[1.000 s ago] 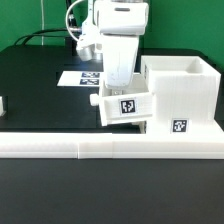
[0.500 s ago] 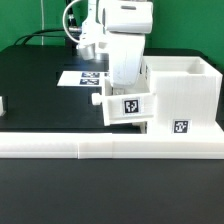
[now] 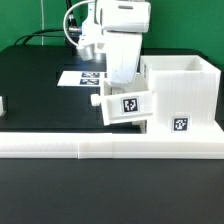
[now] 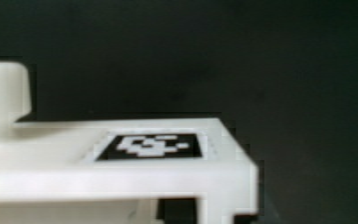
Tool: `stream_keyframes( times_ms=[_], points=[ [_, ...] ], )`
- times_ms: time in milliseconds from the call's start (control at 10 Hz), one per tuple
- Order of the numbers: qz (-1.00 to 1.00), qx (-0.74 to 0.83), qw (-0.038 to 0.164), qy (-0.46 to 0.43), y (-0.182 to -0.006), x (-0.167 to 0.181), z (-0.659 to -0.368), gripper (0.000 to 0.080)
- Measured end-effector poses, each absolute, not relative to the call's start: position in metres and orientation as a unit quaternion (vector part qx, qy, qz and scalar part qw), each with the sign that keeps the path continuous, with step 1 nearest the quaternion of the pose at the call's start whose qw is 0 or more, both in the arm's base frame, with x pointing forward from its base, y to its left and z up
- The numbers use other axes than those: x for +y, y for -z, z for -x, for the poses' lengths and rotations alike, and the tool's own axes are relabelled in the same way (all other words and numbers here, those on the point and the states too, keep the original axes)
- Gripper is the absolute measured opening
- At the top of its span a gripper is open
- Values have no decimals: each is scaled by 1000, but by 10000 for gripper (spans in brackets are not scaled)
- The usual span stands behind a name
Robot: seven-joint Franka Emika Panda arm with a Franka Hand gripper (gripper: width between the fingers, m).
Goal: Assemble drawer
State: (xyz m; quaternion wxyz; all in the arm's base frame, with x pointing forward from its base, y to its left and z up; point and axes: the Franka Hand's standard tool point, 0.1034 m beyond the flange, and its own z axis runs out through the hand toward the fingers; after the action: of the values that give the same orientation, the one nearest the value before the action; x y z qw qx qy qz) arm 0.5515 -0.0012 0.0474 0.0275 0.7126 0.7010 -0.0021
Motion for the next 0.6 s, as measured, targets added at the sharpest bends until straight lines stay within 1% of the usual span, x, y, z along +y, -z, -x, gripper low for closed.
stream_keyframes(
  times_ms=[400,600],
  points=[
    [-736,676,32,9,-48,8,-550,42],
    [-727,685,51,22,-48,8,-550,42]
  ],
)
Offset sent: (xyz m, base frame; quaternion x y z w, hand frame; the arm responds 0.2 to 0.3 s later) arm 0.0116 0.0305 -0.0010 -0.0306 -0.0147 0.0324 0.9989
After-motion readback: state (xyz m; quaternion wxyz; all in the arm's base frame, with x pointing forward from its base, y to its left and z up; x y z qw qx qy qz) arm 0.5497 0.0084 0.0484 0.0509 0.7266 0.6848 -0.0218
